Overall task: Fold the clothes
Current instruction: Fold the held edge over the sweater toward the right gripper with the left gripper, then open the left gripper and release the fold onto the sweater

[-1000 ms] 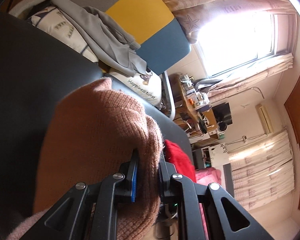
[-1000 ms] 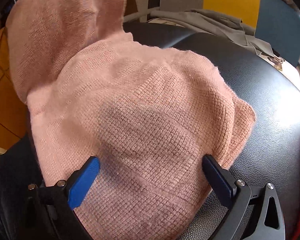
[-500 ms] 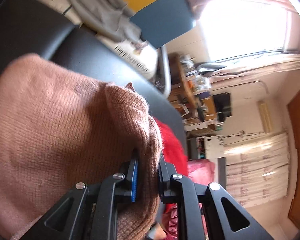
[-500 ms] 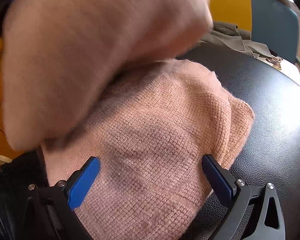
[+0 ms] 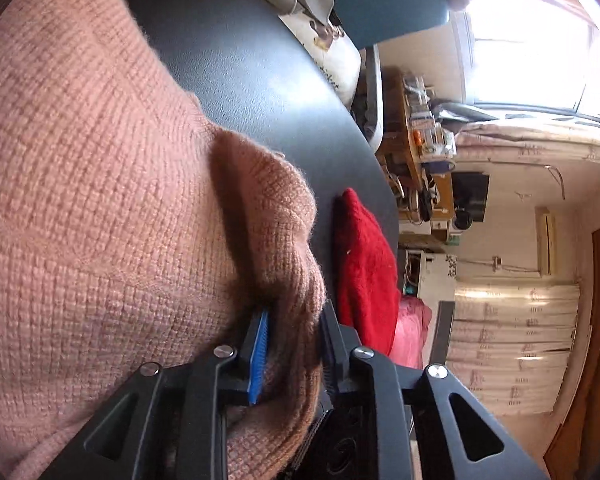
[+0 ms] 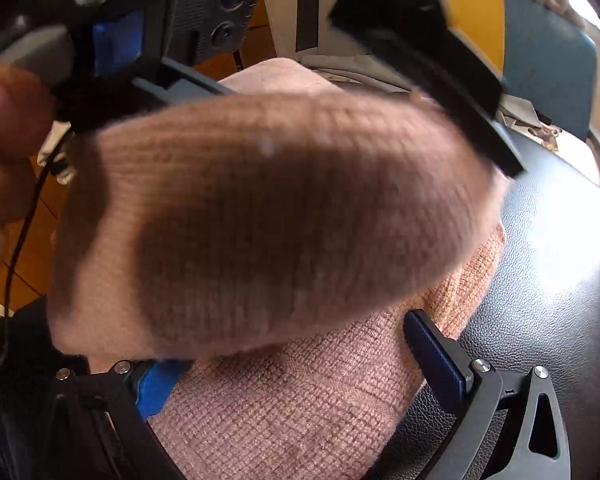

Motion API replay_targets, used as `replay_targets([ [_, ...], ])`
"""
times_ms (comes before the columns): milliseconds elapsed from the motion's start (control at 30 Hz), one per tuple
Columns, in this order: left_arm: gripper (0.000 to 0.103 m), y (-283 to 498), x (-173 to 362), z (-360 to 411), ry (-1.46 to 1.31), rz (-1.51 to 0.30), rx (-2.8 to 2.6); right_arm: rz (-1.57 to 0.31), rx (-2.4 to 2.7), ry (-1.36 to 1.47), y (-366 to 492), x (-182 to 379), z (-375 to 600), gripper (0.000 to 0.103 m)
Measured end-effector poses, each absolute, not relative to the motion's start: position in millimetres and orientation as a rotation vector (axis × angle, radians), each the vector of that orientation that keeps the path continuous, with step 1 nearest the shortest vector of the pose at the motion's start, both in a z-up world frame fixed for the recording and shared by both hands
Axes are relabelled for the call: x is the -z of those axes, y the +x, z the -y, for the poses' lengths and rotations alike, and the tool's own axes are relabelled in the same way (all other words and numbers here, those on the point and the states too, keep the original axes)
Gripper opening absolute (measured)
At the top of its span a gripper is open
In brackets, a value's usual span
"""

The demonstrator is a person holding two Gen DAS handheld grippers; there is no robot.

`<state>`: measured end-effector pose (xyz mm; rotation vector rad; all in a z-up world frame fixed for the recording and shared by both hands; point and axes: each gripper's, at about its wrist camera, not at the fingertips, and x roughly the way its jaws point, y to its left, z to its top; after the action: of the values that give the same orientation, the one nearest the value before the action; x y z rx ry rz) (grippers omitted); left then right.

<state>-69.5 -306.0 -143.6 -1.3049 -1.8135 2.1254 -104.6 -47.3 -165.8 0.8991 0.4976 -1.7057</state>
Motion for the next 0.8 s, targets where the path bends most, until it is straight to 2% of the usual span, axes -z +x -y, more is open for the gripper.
replay_targets([
  [167,0.026,-64.7,112.3,303.1,-1.204,1.812,-2.003,-0.568,1.736,0.877,-97.7,156.8,36.7,0.103],
  [400,0.027,-22.4,33.5,336.8,-1.057,1.534,-2.192,-0.63,1.818,0.969,-95.1,134.5,-15.1,0.103],
  [667,0.028,81.9,47.5,407.4,-1.115,1.331,-2.638,-0.477,1.905,0.921,-55.9,73.1,-57.6,0.103],
  [800,0.028,121.9,81.5,405.1,-1.165,1.236,-2.701,-0.395,1.834,0.916,-45.4,73.8,5.0,0.103],
])
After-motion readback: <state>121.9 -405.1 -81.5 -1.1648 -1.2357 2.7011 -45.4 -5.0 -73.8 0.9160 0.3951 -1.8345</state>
